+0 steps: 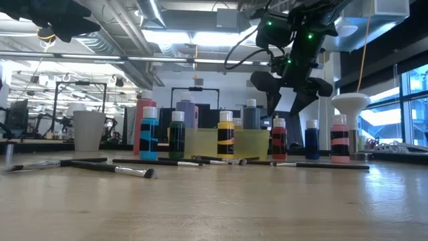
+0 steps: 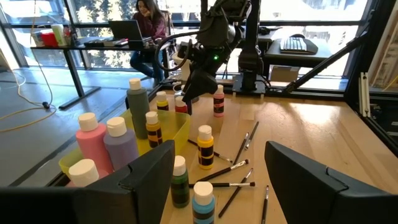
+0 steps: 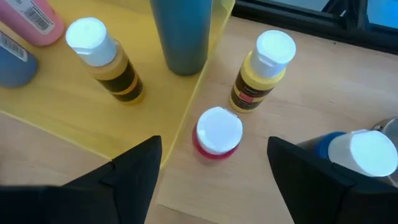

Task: Pick & Place Paint Supplies
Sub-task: Put the small red paint bottle into the yellow bin

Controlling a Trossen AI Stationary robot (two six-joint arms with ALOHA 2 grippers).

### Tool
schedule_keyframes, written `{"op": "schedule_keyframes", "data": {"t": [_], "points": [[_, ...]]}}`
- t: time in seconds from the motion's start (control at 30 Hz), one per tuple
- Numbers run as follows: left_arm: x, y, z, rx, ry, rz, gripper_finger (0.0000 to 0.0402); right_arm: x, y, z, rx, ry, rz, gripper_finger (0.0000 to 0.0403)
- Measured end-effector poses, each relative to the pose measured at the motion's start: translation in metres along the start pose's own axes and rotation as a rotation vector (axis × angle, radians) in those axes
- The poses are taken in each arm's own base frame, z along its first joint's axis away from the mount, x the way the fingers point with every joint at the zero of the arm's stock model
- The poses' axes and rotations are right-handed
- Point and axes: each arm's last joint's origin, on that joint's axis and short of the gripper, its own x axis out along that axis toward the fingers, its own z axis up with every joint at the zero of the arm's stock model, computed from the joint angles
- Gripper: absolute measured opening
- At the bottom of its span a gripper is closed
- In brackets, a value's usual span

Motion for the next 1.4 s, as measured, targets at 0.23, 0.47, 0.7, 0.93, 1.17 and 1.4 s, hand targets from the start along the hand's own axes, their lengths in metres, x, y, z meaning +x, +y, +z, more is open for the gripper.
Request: {"op": "schedule_keyframes", "data": {"t": [0.23,0.47,0.7,0.93,1.17,1.4], "points": [[0.000,0.000,0.000,-0.001,0.000,0.000,0.0246,0.010,0.003,-0.004,-0.028,-0.029,-0.047,0.0295],[0.000,0.000,0.000,0.000,0.000,0.000,0.0246,0.010,0.003,-0.003,-0.018,-0.028,-0.048,0.0295],[0.000,0.000,0.000,0.000,0.000,0.000,0.0246,0.011,0.005,-0.003,-0.009,-0.029,-0.032,0.0284],[0.000,0.000,0.000,-0.008,0.000,0.000,0.0246,0.011,0.004,-0.003,0.008,-0.027,-0.034,0.0267],[0.000,0.000,0.000,-0.008,0.000,0.000,0.0246,0.011,0.005,-0.003,0.005,-0.025,-0.038,0.0266],[0.000,0.000,0.000,-0.008,0.000,0.000,0.0246,0.019,0.006,-0.006,-0.023,-0.020,-0.062,0.0266]]}}
